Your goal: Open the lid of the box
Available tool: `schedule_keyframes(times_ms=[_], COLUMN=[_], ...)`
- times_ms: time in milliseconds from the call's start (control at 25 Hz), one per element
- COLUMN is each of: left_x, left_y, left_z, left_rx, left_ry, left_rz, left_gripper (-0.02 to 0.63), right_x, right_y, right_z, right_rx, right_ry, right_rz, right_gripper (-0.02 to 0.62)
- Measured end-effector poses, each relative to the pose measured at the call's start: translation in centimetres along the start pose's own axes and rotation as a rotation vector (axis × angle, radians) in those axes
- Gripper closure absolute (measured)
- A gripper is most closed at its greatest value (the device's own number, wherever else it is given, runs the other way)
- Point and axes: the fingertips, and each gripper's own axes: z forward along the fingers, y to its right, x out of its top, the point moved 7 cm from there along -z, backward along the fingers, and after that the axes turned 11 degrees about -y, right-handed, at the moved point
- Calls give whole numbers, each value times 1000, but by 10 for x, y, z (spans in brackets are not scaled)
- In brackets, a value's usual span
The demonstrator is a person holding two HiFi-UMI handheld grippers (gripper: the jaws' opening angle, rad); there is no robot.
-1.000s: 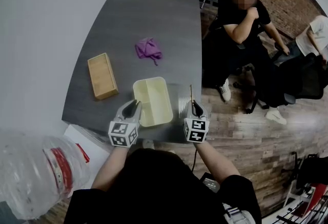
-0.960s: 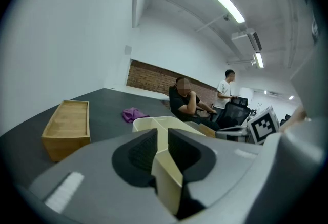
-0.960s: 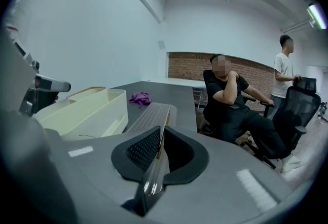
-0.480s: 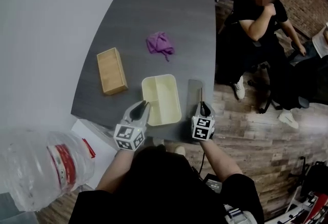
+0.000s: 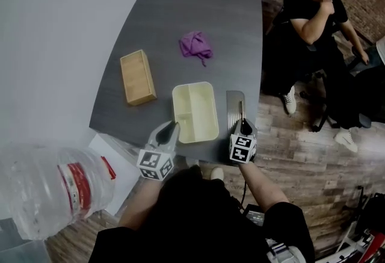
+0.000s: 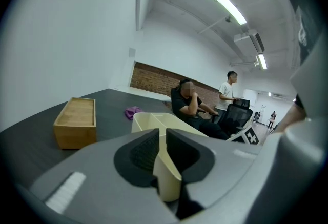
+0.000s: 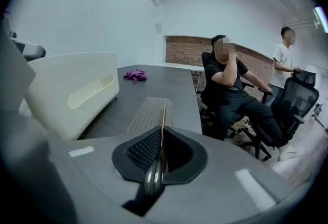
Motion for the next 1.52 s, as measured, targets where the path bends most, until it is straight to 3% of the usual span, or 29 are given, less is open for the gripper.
schedule_keyframes(times_ms=[160,320,640,880,1080,1200,1400,1520], left_x=[2,4,35,34,15,9,-8,-19], left_y=[7,9,47,76,94,101,92,80], left_z=[-4,-9,-26,-58,-81,-98,-131,-144], left_rx=[-16,-3,-64,-58,-89,-126,-133,-151], left_ry=[2,42,227,312,342,356,323,307], left_rz=[37,12,31,29,11,36,102,92], left_gripper=[566,566,565,606,606,606,606,606], right_x=[3,10,46,40,15,2,-12,-24], right_y=[0,3,14,5,-3,-9,-36,-50], right_z=[2,-14,-116,-185,-205,-212,-244,-263], right_rx=[10,33,226,365,472,485,443,410], right_ry=[9,52,314,473,530,509,504,512], right_rz=[0,21,48,-23,-27,14,-83,-83], right_gripper=[562,537,587,592,592,594,594,594])
